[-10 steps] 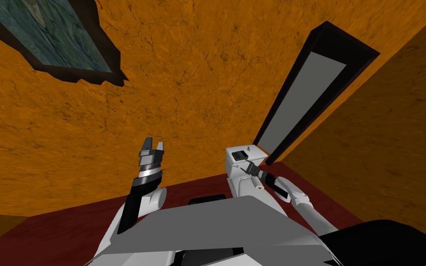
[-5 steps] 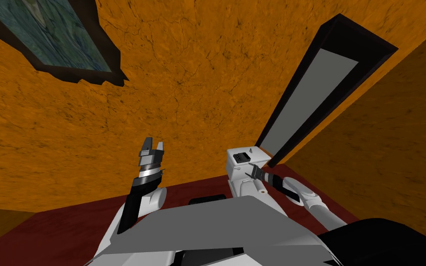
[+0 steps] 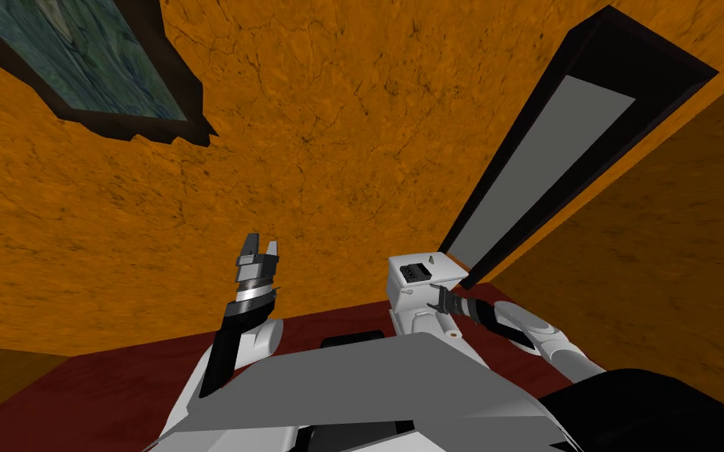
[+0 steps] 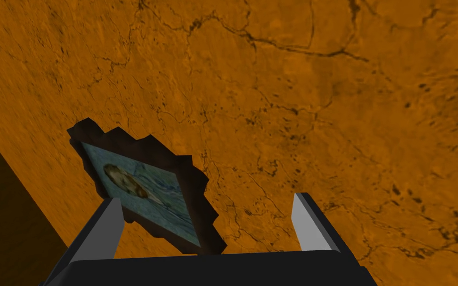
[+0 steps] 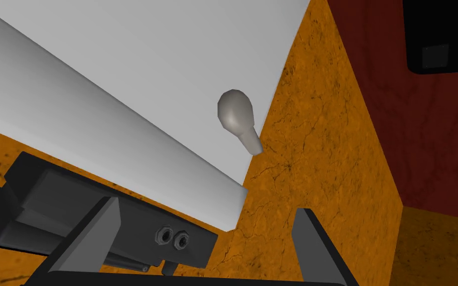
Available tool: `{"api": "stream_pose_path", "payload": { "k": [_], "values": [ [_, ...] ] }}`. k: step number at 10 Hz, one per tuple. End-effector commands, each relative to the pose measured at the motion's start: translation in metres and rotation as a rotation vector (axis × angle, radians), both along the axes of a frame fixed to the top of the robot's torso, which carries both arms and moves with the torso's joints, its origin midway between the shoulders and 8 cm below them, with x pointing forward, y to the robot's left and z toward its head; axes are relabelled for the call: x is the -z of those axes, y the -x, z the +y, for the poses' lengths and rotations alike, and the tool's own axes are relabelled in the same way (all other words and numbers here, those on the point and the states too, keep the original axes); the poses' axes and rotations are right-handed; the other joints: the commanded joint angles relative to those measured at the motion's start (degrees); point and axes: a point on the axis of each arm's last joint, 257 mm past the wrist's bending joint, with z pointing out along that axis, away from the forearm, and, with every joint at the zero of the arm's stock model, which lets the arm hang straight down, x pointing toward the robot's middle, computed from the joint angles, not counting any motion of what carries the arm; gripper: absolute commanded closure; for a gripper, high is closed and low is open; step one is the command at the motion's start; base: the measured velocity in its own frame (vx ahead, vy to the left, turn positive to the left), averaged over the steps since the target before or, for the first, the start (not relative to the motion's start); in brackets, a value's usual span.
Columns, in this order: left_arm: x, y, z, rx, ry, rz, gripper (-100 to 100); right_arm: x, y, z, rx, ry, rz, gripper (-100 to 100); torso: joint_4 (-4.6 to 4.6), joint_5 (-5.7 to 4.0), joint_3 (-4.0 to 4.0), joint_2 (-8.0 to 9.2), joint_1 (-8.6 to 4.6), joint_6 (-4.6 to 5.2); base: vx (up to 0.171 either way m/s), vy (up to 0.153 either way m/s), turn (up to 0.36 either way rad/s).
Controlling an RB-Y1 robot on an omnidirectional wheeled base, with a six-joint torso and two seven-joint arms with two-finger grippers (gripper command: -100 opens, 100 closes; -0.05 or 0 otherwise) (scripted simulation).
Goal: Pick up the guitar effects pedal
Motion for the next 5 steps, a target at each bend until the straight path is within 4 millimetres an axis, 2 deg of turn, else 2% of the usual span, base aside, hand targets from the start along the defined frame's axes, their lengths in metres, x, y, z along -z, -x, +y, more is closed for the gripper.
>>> {"api": "stream_pose_path", "payload": {
  "k": [1, 2, 3, 4, 5],
  "values": [
    [0.0, 0.0, 0.0, 0.0, 0.0, 0.0, 0, 0.003, 0.015, -0.013, -0.01, 0.023, 0.064, -100, 0.0, 0.0, 0.0, 0.0, 0.0, 0.0, 0.061, 0.004, 0.049],
    [0.0, 0.0, 0.0, 0.0, 0.0, 0.0, 0, 0.007, 0.03, -0.02, -0.013, 0.032, 0.117, -100, 0.0, 0.01, -0.01, -0.02, 0.03, 0.0, 0.092, 0.0, 0.067],
    [0.0, 0.0, 0.0, 0.0, 0.0, 0.0, 0, 0.003, 0.029, -0.027, -0.019, 0.051, 0.119, -100, -0.02, 0.0, -0.06, -0.11, 0.01, -0.02, 0.066, 0.004, 0.027],
    [0.0, 0.0, 0.0, 0.0, 0.0, 0.0, 0, 0.008, 0.043, -0.033, -0.018, 0.056, 0.171, -100, -0.02, 0.01, -0.04, -0.06, 0.03, 0.01, 0.063, 0.012, 0.03],
    [0.0, 0.0, 0.0, 0.0, 0.0, 0.0, 0, 0.004, 0.043, -0.039, -0.024, 0.073, 0.173, -100, -0.01, 0.02, -0.02, -0.05, 0.06, 0.0, 0.054, 0.005, 0.024]
  ]
}}
